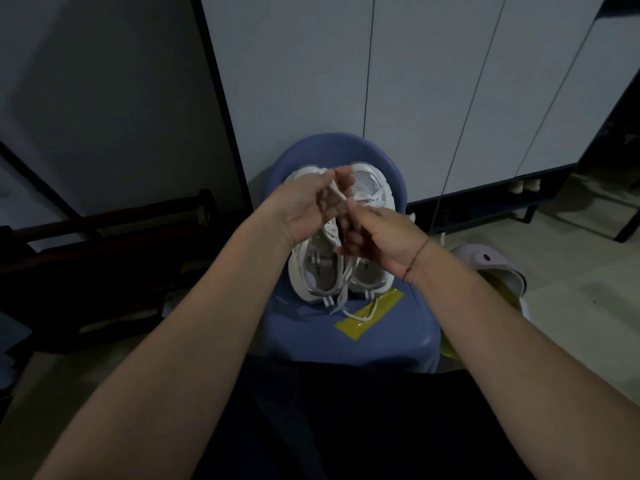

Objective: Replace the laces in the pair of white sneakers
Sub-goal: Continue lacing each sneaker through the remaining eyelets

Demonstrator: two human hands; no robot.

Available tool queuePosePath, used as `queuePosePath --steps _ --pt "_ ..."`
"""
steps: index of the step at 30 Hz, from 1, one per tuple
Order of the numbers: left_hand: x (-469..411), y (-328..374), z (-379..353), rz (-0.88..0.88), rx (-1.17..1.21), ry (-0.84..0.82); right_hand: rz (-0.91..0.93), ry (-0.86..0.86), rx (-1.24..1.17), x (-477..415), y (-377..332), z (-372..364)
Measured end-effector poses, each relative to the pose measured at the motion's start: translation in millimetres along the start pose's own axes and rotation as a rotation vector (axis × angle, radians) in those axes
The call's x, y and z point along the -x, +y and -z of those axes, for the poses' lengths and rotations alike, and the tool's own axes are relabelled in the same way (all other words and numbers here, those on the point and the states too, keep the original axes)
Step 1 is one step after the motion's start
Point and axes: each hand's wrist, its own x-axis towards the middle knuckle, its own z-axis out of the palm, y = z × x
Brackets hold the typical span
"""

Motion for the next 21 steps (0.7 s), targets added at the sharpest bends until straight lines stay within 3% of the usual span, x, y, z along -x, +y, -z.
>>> queuePosePath --steps 4,8,12,19,21 --pt "-2 -18 15 0.111 0.164 0.059 -0.03 -0.151 0.185 15 18 4" --pt "-5 -34 24 0.162 0.248 0.204 -0.281 -0.283 0.385 23 41 14" --pt "5 -57 24 0.224 0.129 0.196 -0.301 -0.074 -0.017 -3 33 14" --pt "17 -65 30 0.201 -0.261 0.097 -0.454 -0.035 -0.144 -53 19 -3" --pt "19 -64 41 0.209 -0.387 0.108 -0.478 0.037 -0.288 -65 23 -6"
